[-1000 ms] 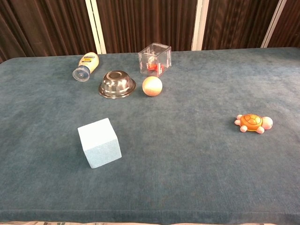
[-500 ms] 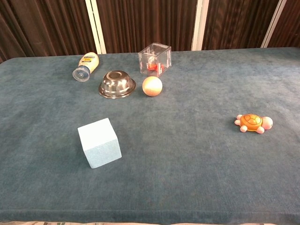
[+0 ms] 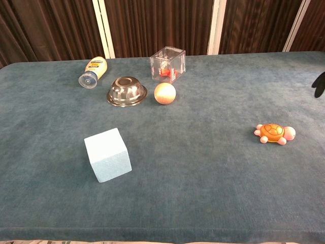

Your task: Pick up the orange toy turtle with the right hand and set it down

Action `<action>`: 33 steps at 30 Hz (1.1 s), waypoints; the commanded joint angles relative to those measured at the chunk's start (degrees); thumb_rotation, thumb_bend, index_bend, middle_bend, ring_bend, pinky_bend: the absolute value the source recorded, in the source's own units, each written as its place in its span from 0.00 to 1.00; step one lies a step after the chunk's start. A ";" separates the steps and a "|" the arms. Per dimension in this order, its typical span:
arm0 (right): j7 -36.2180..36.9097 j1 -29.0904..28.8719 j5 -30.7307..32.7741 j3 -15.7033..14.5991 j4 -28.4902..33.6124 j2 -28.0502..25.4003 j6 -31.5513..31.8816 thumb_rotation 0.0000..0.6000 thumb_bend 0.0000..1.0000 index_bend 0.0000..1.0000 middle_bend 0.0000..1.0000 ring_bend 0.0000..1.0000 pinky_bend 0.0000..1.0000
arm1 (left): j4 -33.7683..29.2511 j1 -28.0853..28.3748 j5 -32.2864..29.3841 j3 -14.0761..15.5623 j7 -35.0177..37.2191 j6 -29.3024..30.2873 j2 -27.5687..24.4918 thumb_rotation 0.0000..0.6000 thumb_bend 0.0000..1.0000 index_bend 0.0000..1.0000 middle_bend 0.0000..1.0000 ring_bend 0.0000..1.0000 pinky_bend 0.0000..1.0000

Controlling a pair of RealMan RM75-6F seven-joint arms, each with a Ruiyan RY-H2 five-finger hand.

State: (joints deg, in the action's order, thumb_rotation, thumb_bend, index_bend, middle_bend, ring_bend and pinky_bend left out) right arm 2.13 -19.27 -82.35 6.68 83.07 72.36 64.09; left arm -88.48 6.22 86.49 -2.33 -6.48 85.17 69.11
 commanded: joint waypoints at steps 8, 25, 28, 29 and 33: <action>-0.19 -5.45 2.21 0.45 -9.90 9.12 -5.69 1.00 0.12 0.52 0.37 0.91 0.84 | -0.04 -0.16 -0.32 0.04 -0.09 0.03 0.01 1.00 0.39 0.07 0.06 0.09 0.29; 1.61 -8.55 4.05 0.50 -18.85 16.55 -8.44 1.00 0.20 0.59 0.43 0.92 0.84 | 0.27 -0.23 0.00 0.03 0.33 0.46 0.12 1.00 0.39 0.09 0.07 0.10 0.30; 2.27 -8.74 3.89 0.35 -19.86 17.24 -8.32 1.00 0.23 0.61 0.45 0.92 0.85 | 0.27 -0.23 -0.20 0.00 0.36 0.33 0.14 1.00 0.39 0.09 0.07 0.10 0.31; 2.47 -8.79 3.82 0.30 -20.13 17.42 -8.26 1.00 0.25 0.62 0.45 0.92 0.85 | 0.26 -0.22 -0.20 0.00 0.37 0.31 0.15 1.00 0.39 0.09 0.07 0.10 0.31; 3.15 -9.09 3.30 0.03 -21.44 18.29 -7.91 1.00 0.30 0.64 0.47 0.93 0.86 | 0.29 -0.19 0.02 0.05 0.32 0.38 0.16 1.00 0.39 0.09 0.07 0.10 0.31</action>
State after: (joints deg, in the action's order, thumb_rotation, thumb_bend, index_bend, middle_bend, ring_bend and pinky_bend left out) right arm 5.09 -28.26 -78.88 6.80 61.94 90.40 56.04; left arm -88.19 6.04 86.52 -2.28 -6.16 85.56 69.27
